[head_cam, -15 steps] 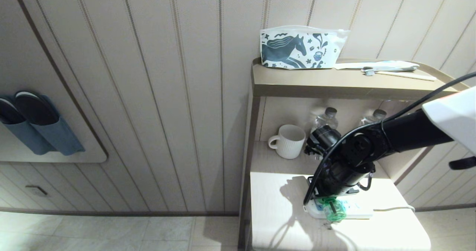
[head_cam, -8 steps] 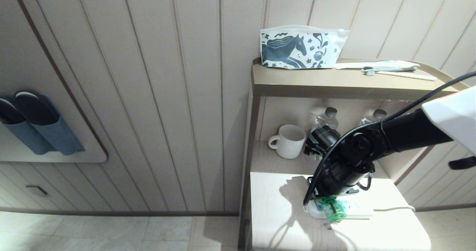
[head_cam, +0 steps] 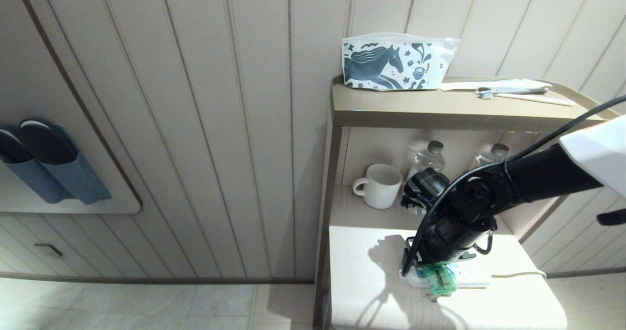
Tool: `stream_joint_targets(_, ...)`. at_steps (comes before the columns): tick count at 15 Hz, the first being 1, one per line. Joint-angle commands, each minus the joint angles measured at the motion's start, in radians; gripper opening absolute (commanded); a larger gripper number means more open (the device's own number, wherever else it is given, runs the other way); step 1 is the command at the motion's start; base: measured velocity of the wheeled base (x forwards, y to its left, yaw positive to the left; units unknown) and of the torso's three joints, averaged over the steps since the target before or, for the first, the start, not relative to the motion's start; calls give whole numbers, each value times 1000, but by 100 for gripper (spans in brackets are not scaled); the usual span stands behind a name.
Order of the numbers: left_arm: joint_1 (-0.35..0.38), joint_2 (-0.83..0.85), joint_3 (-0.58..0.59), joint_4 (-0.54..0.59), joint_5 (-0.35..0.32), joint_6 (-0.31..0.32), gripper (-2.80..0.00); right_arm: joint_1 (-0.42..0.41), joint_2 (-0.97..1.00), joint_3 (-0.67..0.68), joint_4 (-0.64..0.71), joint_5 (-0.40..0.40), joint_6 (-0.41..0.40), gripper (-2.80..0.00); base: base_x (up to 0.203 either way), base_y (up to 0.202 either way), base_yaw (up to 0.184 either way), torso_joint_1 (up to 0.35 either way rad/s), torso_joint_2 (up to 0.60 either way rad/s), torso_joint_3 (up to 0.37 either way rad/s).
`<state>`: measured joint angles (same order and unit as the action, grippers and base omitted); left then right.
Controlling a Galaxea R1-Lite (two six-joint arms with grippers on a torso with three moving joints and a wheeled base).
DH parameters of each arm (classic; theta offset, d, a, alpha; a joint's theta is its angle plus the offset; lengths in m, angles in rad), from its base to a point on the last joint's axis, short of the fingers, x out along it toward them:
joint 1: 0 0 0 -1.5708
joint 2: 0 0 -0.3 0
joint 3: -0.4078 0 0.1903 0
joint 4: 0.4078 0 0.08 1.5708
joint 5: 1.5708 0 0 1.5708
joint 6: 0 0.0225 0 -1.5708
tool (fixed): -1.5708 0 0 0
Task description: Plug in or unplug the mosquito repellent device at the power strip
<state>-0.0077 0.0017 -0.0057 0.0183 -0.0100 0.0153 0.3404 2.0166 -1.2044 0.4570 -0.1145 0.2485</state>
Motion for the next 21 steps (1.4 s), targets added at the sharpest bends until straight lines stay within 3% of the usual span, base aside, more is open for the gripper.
stream_joint_targets(1, 0, 1, 0, 0, -1, 0, -280, 0, -16, -21, 3, -1, 2, 0, 0, 0, 0, 0, 0, 0)
stream_joint_targets(16, 0, 1, 0, 0, 1, 0, -280, 31, -295, -71, 73, -9, -9, 0, 0, 0, 0, 0, 0, 0)
stream_joint_targets(17, 0, 1, 1, 0, 1, 0, -280, 31, -327, -69, 76, -15, -16, -154, 0, 0, 0, 0, 0, 0)
stream_joint_targets(18, 0, 1, 0, 0, -1, 0, -280, 31, -362, -64, 77, -23, -23, -280, 0, 0, 0, 0, 0, 0)
stream_joint_targets(21, 0, 1, 0, 0, 1, 0, -280, 42, -471, -38, 82, -30, -33, -280, 0, 0, 0, 0, 0, 0)
